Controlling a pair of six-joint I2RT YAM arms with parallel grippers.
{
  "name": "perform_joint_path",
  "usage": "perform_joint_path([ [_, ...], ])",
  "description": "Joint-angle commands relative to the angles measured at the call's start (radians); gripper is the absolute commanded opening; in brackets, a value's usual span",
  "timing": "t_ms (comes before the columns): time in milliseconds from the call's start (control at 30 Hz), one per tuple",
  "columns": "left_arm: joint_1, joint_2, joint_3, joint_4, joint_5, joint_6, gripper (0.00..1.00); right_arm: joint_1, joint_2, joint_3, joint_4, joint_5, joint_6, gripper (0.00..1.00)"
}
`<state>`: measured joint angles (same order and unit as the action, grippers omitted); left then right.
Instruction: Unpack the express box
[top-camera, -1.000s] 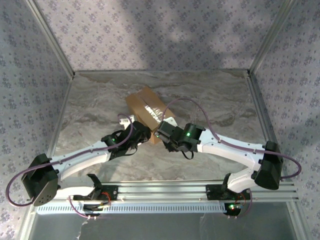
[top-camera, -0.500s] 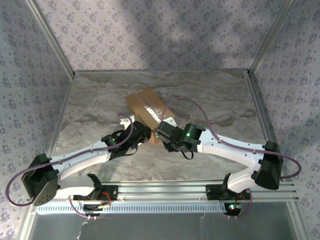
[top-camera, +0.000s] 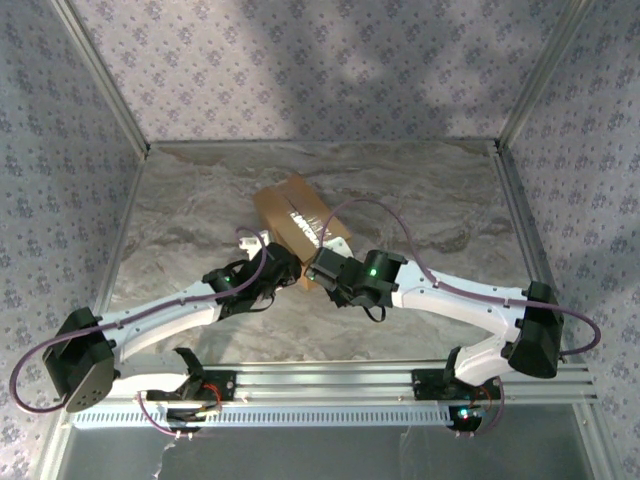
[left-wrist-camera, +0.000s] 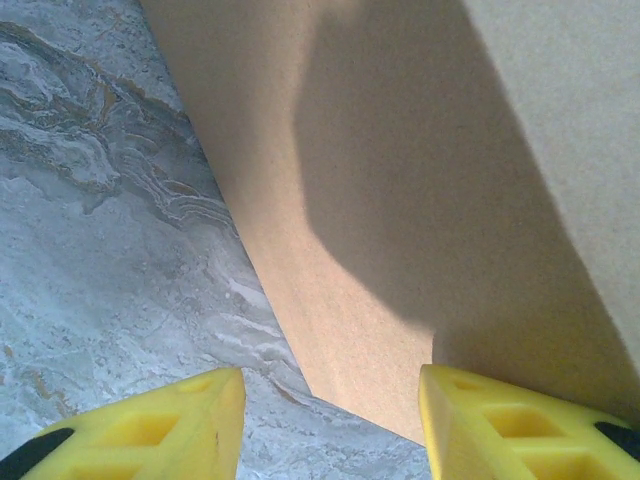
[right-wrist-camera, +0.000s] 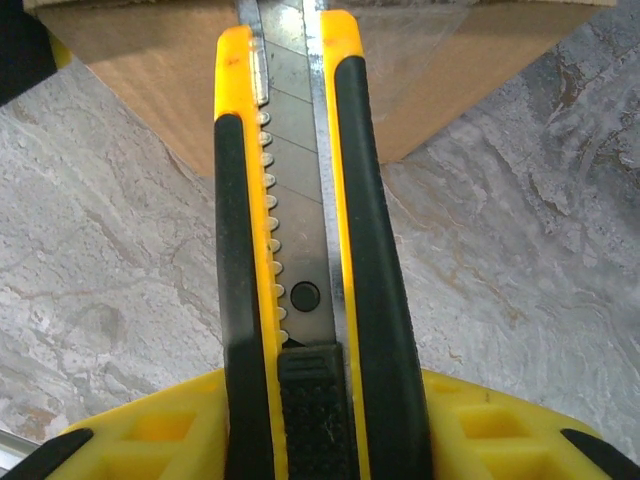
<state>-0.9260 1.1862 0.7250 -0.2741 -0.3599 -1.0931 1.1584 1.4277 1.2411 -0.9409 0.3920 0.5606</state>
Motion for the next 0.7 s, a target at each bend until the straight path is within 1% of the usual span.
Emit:
perform_joint_path([
  [0,-0.032,-0.052,0.067,0.067,0.026,0.027,0.51,0.043,0.011,0.032,0.037,-0.09,-0.076,0.0],
  [233,-0.03,-0.131,0.078,-0.075,-0.016,0.05,0.52,0.015,-0.021,0.005,0.04,-0.085,-0.079,0.0],
  [467,-0.028,-0.171,0.075,-0.134,-0.027,0.056,0.52,-0.018,-0.051,-0.028,0.057,-0.095,-0.083,0.0],
  [567,-0.003,-0.175,0.094,-0.135,-0.018,0.088,0.54,-0.023,-0.057,-0.032,0.049,-0.084,-0.094,0.0],
  [667,0.052,-0.157,0.139,-0.13,0.033,0.13,0.54,-0.028,-0.066,-0.034,0.037,-0.071,-0.1,0.0],
])
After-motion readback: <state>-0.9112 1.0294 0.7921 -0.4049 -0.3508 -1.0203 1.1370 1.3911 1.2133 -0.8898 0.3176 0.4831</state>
